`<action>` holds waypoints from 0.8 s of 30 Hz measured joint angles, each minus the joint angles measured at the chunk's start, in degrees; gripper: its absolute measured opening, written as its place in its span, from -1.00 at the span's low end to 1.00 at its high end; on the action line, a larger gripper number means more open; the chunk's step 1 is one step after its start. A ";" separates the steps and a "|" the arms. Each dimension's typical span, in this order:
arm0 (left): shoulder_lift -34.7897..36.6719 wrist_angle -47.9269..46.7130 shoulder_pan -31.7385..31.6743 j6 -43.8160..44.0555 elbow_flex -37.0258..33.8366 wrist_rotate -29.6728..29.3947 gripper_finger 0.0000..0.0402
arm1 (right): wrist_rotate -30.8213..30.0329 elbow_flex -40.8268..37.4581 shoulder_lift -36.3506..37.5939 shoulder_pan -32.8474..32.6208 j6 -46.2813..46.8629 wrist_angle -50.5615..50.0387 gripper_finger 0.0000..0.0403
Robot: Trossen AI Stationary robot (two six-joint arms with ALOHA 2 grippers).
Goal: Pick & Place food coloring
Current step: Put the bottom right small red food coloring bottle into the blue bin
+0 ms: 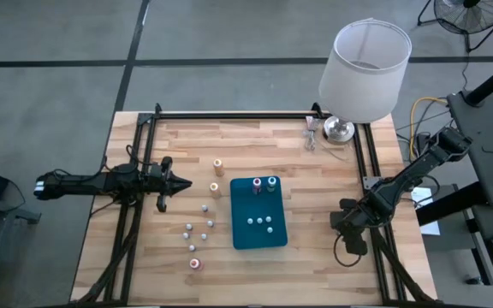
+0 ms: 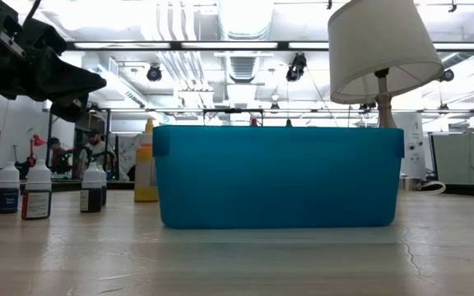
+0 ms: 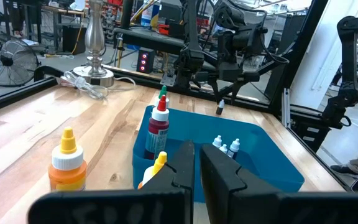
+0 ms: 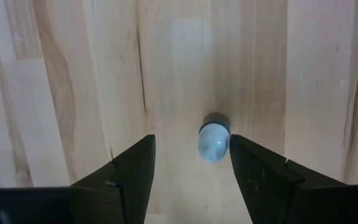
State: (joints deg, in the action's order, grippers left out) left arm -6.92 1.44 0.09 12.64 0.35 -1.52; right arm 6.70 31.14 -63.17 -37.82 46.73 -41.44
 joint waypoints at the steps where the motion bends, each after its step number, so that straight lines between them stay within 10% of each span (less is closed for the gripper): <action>1: 0.00 0.00 -0.01 0.01 0.00 -0.01 -1.00 | 0.00 0.00 0.01 0.00 0.24 -0.04 -0.01; 24: 0.02 -0.01 0.00 0.01 -0.01 -0.02 -1.00 | -2.56 -0.55 -4.34 -0.04 -0.23 1.14 -0.05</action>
State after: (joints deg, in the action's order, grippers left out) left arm -6.90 1.43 0.09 12.64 0.34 -1.54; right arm 4.14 30.59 -67.51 -37.87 46.51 -40.30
